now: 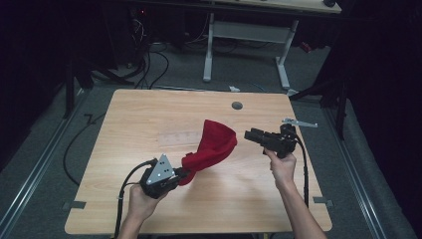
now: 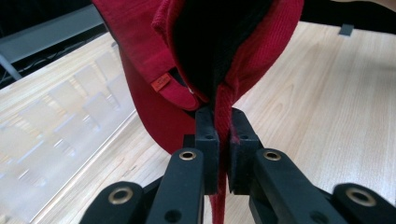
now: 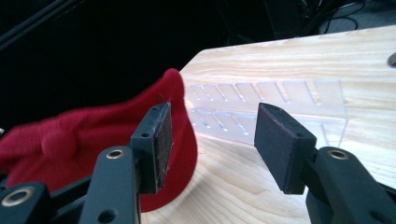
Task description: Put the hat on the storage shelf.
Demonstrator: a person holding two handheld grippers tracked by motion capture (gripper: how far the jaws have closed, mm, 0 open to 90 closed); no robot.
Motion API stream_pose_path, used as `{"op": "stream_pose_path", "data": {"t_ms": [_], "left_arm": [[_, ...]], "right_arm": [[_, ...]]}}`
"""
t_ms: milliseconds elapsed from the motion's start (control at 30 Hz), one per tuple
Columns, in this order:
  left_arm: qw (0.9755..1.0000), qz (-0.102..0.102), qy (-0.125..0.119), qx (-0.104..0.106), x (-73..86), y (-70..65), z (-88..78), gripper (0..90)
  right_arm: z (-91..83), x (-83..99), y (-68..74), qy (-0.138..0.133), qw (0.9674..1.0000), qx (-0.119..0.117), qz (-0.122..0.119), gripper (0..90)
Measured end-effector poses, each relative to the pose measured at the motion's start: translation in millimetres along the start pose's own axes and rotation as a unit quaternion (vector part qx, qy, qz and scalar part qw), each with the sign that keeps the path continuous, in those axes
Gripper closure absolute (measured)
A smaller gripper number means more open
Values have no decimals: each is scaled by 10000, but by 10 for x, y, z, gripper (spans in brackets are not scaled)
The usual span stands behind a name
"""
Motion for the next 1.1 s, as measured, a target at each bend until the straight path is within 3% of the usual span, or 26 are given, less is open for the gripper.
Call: {"op": "stream_pose_path", "data": {"t_ms": [167,267,433,567,633,700,767,967,1000,1100], "left_arm": [[9996,-179,-153,-156,-94,93,-9,854],[9993,-273,-181,-205,-133,134,-13,853],[9986,-381,-240,-278,-193,197,-13,852],[9976,-515,-329,-314,-255,243,-1,852],[9968,-635,-368,-322,-292,271,5,852],[9962,-702,-401,-327,-318,292,8,852],[9958,-739,-426,-340,-335,312,13,852],[9950,-790,-439,-431,-374,393,35,851],[9947,-815,-449,-449,-383,404,36,852],[9935,-908,-482,-486,-417,443,34,851]], "right_arm": [[38,105,-95,400,9981,422,-198,449],[72,216,-175,481,9968,598,-239,444],[105,416,-325,769,9914,1007,-330,432],[113,553,-433,1153,9825,1374,-499,416],[103,608,-476,1104,9804,1523,-579,411],[89,684,-536,1305,9754,1680,-570,405],[67,750,-595,1283,9719,1848,-692,405],[19,957,-754,1681,9489,2470,-1013,394],[17,983,-767,1700,9463,2538,-1054,395],[9,1056,-817,1710,9443,2623,-1015,391]]}}
Point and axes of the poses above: each handheld gripper's, and its own axes: z roughly forward along the jaws, x roughly out of its underside, y roughly to its left, the point moved 8 cm from there along z, roughly forward along the jaws, and after that the axes turned 14 degrees about -x, right-handed, at the moved point
